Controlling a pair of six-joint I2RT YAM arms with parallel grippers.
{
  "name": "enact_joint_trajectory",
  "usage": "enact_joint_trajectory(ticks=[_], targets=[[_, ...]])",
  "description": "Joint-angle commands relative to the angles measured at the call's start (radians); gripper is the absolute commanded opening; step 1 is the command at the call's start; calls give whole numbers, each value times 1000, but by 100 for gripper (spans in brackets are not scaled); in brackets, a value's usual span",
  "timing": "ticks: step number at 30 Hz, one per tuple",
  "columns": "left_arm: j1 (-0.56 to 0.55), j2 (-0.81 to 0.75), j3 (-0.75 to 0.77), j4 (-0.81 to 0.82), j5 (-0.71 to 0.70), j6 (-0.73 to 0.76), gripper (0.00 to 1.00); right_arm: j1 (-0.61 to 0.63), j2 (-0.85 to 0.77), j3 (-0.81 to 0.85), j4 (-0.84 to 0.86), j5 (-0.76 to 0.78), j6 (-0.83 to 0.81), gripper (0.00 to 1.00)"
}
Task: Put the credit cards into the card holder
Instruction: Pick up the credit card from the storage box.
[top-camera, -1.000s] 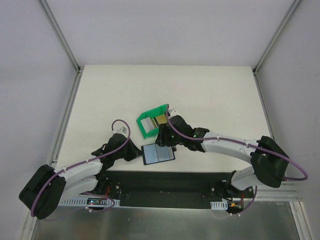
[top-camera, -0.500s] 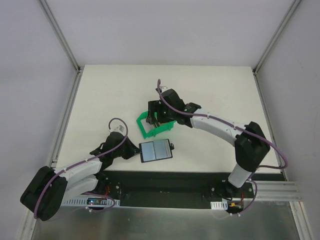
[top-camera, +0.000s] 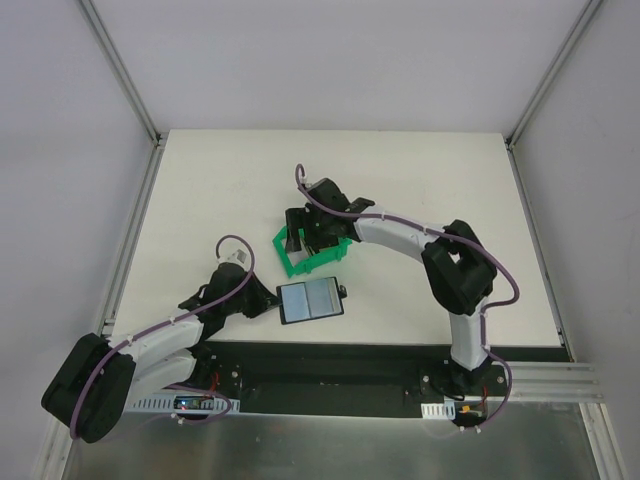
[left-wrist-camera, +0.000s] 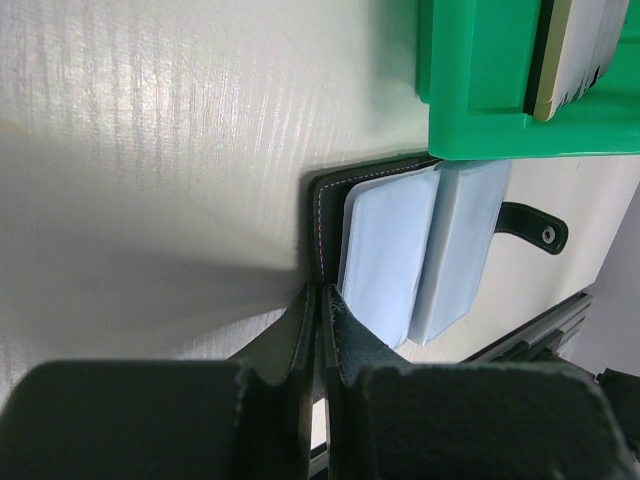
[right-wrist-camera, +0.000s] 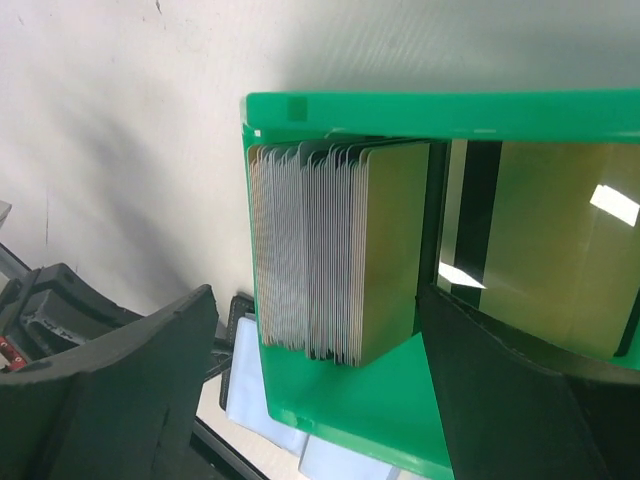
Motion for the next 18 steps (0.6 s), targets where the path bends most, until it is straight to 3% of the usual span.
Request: enact_joint_trajectory(ticks=[1,10,18], targets=[[12,14,-20,-102,-22,44,0,-10,33,74,-16,-49,-22,84],[14,29,-17,-96,-16,48,0,-20,98,111,-39,-114,-25,86],[16,43,-7,-87,-11,46,0,-20,40,72,2,-143,-19,73]])
